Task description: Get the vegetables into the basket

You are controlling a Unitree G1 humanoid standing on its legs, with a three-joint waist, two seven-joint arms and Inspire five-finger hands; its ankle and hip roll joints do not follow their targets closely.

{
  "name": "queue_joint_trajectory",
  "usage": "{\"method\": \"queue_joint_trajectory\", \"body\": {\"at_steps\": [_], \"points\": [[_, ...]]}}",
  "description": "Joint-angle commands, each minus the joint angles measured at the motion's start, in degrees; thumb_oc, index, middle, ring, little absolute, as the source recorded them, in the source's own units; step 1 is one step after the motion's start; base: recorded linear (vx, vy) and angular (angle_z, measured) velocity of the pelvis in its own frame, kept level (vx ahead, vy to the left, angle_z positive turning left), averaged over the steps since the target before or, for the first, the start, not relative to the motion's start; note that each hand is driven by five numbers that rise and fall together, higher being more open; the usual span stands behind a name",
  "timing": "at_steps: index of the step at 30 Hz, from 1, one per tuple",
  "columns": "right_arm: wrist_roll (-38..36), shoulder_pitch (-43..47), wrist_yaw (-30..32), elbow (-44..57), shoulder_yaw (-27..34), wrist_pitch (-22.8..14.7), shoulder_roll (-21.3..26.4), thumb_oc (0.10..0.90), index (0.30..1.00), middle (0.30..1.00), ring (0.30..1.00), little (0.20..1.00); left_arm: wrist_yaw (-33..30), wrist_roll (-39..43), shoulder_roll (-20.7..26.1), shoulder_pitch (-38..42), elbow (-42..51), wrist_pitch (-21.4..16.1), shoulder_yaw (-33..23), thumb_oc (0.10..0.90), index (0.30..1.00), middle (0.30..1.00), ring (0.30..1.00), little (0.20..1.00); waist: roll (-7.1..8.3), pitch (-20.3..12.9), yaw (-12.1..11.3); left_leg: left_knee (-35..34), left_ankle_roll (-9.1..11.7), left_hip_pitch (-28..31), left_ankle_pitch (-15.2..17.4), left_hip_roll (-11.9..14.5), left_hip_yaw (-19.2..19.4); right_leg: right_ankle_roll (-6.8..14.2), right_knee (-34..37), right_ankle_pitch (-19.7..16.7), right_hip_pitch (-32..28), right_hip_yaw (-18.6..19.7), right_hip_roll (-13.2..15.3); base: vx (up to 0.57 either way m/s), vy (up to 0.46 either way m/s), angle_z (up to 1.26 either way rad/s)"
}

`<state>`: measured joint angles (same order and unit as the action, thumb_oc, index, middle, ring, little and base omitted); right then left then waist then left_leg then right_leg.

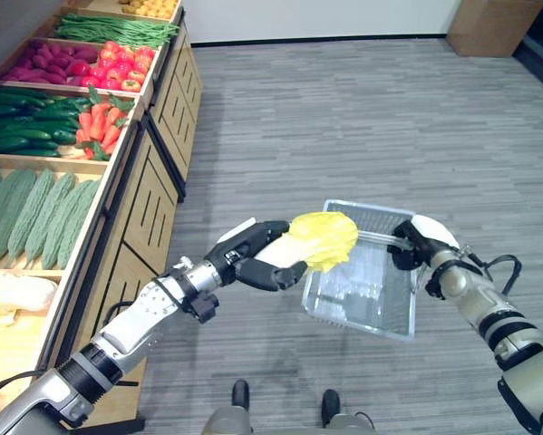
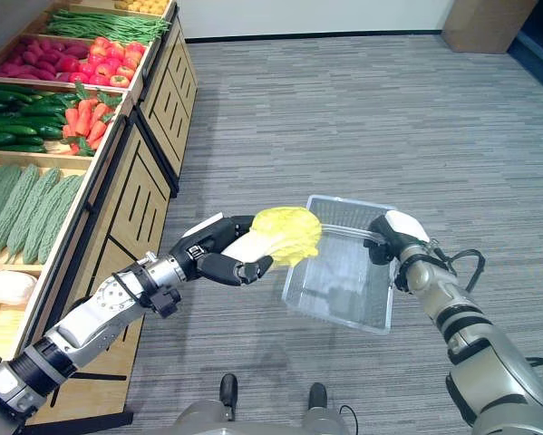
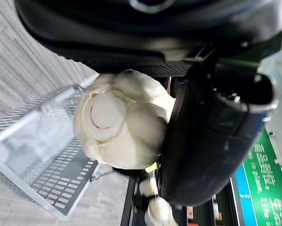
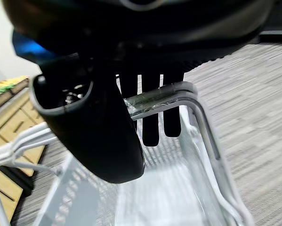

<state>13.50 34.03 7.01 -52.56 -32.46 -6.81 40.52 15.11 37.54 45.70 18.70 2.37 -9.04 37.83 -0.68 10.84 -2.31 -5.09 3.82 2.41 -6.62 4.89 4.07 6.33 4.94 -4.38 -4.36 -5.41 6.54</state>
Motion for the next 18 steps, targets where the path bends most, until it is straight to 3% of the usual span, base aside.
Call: {"method": "queue_joint_trajectory", "body": {"at_steps": [1, 9, 14, 15, 18], "points": [[-3.57, 13.94, 4.46, -0.16, -0.89, -3.02, 2.03, 0.400, 0.300, 0.300, 0.300, 0.300, -0.05, -1.66, -0.60, 8.22, 3.05, -7.40, 1.64, 0.400, 0.300, 0.300, 0.300, 0.300, 1.72, -4.50, -0.69, 0.09, 1.21, 0.21, 2.60, 0.72, 0.74, 1.96, 0.06, -2.14, 1.77, 1.35, 1.30, 0.00, 0.000, 0.00], [-10.14, 14.72, 3.74, 7.48, 0.20, -4.24, -0.70, 0.400, 0.300, 0.300, 0.300, 0.300, -0.34, -7.91, -0.16, 11.90, 2.89, -8.16, 5.82, 0.400, 0.300, 0.300, 0.300, 0.300, 1.53, -4.55, -0.52, 0.09, 1.07, 0.19, 2.83, 0.57, 0.80, 2.14, 0.06, -2.17, 1.68, 1.22, 1.63, 0.00, 0.000, 0.00], [-15.97, 12.11, 1.91, 11.93, 1.73, -5.06, -3.14, 0.400, 0.300, 0.300, 0.300, 0.300, -3.52, -19.45, -0.15, 13.79, 0.76, -9.71, 7.16, 0.400, 0.300, 0.300, 0.300, 0.300, 1.96, -5.02, -0.20, 0.09, 0.93, 0.52, 3.20, 0.50, 1.04, 2.31, 0.06, -2.07, 1.43, 1.24, 1.93, 0.00, 0.000, 0.00], [-17.41, 11.47, 1.43, 12.57, 1.75, -5.30, -3.94, 0.400, 0.300, 0.300, 0.300, 0.300, -5.71, -26.50, -0.33, 15.56, -0.63, -10.57, 8.08, 0.400, 0.300, 0.300, 0.300, 0.300, 2.12, -5.22, -0.06, 0.09, 0.92, 0.56, 3.31, 0.40, 1.11, 2.42, 0.06, -2.12, 1.45, 1.25, 1.99, 0.00, 0.000, 0.00], [-17.82, 11.32, 1.08, 12.79, 1.51, -5.38, -4.39, 0.400, 0.300, 0.300, 0.300, 0.300, -7.15, -30.97, -0.66, 17.01, -1.65, -11.14, 8.90, 0.400, 0.300, 0.300, 0.300, 0.300, 2.25, -5.33, -0.05, 0.09, 0.91, 0.58, 3.34, 0.39, 1.22, 2.47, 0.06, -2.10, 1.47, 1.25, 2.03, 0.00, 0.000, 0.00]]}}
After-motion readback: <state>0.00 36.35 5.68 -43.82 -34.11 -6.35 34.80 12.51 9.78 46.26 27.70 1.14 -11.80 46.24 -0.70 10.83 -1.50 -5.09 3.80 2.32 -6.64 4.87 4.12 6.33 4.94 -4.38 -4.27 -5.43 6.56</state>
